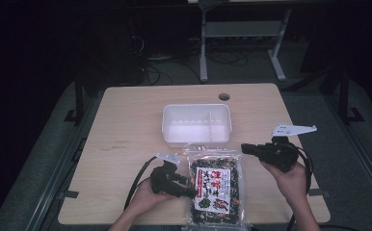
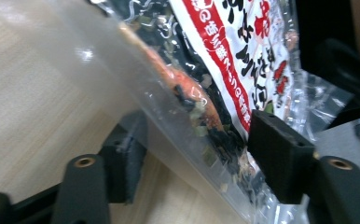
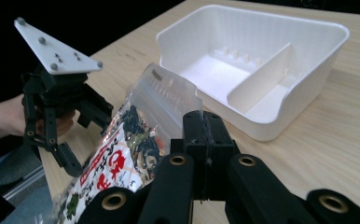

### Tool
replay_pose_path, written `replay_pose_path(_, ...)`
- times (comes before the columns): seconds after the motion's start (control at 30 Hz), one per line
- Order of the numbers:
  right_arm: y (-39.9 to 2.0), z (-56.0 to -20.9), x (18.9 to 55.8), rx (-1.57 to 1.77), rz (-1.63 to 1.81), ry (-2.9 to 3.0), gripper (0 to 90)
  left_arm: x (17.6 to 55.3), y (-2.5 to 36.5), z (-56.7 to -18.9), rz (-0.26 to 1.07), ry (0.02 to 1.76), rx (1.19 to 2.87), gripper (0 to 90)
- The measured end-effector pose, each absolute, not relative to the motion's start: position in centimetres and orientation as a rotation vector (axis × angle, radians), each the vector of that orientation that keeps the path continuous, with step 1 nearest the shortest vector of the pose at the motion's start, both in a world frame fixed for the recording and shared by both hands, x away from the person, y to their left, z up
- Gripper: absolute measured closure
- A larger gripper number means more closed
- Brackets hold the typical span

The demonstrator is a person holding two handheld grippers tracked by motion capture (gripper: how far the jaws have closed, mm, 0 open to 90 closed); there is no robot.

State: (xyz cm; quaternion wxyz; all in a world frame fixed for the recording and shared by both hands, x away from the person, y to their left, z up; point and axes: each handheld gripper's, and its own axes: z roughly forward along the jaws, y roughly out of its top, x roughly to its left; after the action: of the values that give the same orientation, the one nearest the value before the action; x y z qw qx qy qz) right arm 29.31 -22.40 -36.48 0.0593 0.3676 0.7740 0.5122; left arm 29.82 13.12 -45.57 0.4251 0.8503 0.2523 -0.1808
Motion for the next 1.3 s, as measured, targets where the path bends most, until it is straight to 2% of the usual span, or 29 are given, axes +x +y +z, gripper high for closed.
replay_pose_path(0.07,-22.5,-36.4,29.3,1.115,1.568,2.327,89.5,29.9,13.4,-45.5,-0.462,0.621,2.101,46.6)
replay_pose_path(0.2,-22.8,-36.5,29.2,1.129,1.6,2.314,89.5,29.8,13.3,-45.4,-0.481,0.599,2.081,51.2)
replay_pose_path(0.23,-22.8,-36.6,29.2,1.127,1.588,2.306,89.5,29.7,13.3,-45.3,-0.489,0.585,2.07,58.5)
replay_pose_path(0.3,-22.8,-36.6,29.2,1.126,1.584,2.305,89.5,29.5,13.3,-45.1,-0.494,0.565,2.052,61.6)
replay_pose_path(0.33,-22.8,-36.6,29.2,1.125,1.589,2.298,89.5,29.4,13.3,-44.8,-0.49,0.546,2.044,68.6)
replay_pose_path(0.5,-23.1,-36.8,29.3,1.126,1.6,2.291,87.8,29.1,13.1,-44.5,-0.459,0.529,2.053,69.2)
replay_pose_path(0.53,-23.2,-36.9,29.3,1.128,1.604,2.293,83.3,29.1,13.1,-44.5,-0.452,0.525,2.053,69.3)
replay_pose_path(0.57,-23.3,-37.1,29.5,1.134,1.605,2.297,74.1,29.0,13.1,-44.4,-0.443,0.523,2.055,69.3)
replay_pose_path(0.6,-23.3,-37.1,29.5,1.134,1.605,2.297,74.1,29.0,13.1,-44.4,-0.443,0.523,2.055,69.3)
replay_pose_path(0.63,-23.3,-37.6,30.0,1.172,1.602,2.315,51.5,28.9,13.0,-44.2,-0.423,0.512,2.063,69.3)
replay_pose_path(0.67,-23.3,-37.9,30.2,1.179,1.599,2.335,47.2,28.9,13.0,-44.2,-0.414,0.511,2.068,69.3)
replay_pose_path(0.7,-23.3,-37.9,30.2,1.179,1.599,2.335,47.2,28.9,13.0,-44.2,-0.414,0.511,2.068,69.2)
replay_pose_path(0.73,-23.1,-38.7,30.6,1.178,1.629,2.396,39.3,28.8,13.0,-44.1,-0.411,0.512,2.072,69.2)
replay_pose_path(0.77,-23.1,-39.0,30.7,1.178,1.635,2.426,37.9,28.8,13.0,-44.1,-0.41,0.512,2.075,69.2)
replay_pose_path(1.0,-21.6,-40.9,31.0,1.097,1.697,2.657,40.7,28.7,12.9,-44.0,-0.395,0.504,2.082,68.8)
replay_pose_path(1.07,-20.5,-41.2,30.9,1.036,1.681,2.744,50.0,28.7,12.9,-43.9,-0.393,0.504,2.085,68.7)
replay_pose_path(1.1,-20.5,-41.2,30.9,1.036,1.681,2.744,50.0,28.7,12.9,-43.9,-0.393,0.504,2.085,68.7)
replay_pose_path(1.23,-19.9,-41.6,31.1,1.014,1.674,2.821,59.5,28.7,13.0,-43.8,-0.382,0.497,2.094,68.2)
replay_pose_path(1.3,-19.9,-41.6,31.1,1.018,1.679,2.827,60.5,28.7,13.0,-43.8,-0.373,0.499,2.097,65.3)
